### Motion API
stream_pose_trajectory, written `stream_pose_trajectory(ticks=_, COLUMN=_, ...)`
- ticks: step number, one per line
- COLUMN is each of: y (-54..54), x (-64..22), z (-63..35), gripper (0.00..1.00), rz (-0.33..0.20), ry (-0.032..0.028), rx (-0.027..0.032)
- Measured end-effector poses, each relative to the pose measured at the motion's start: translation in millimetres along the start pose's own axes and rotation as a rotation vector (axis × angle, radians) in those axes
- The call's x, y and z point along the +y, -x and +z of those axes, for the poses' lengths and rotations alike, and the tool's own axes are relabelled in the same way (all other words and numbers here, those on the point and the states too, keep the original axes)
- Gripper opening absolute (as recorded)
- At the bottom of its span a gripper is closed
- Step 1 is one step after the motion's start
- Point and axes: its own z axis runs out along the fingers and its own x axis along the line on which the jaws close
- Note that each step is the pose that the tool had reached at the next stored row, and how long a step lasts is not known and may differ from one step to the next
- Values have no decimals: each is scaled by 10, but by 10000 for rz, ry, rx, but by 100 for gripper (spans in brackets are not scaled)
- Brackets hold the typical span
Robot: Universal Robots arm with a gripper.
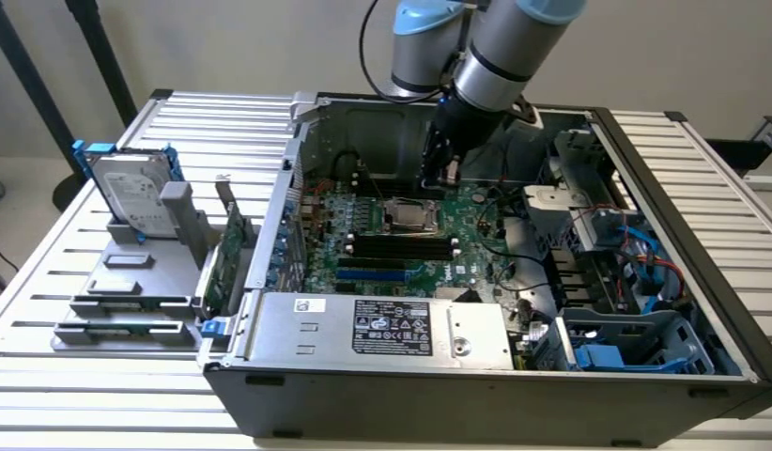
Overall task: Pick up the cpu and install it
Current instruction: 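Close the cpu cover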
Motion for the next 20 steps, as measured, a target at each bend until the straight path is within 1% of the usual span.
stream_pose_trajectory(ticks=3, y=9, x=-119, z=54, gripper=11, rz=2, ry=-30, rx=6)
stream_pose_trajectory(ticks=6, y=25, x=-235, z=117, gripper=11, rz=4, ry=-41, rx=6)
stream_pose_trajectory(ticks=10, y=62, x=-332, z=206, gripper=11, rz=4, ry=-42, rx=6)
stream_pose_trajectory(ticks=14, y=99, x=-337, z=278, gripper=11, rz=2, ry=-42, rx=7)
stream_pose_trajectory(ticks=20, y=112, x=-327, z=386, gripper=11, rz=3, ry=-41, rx=8)
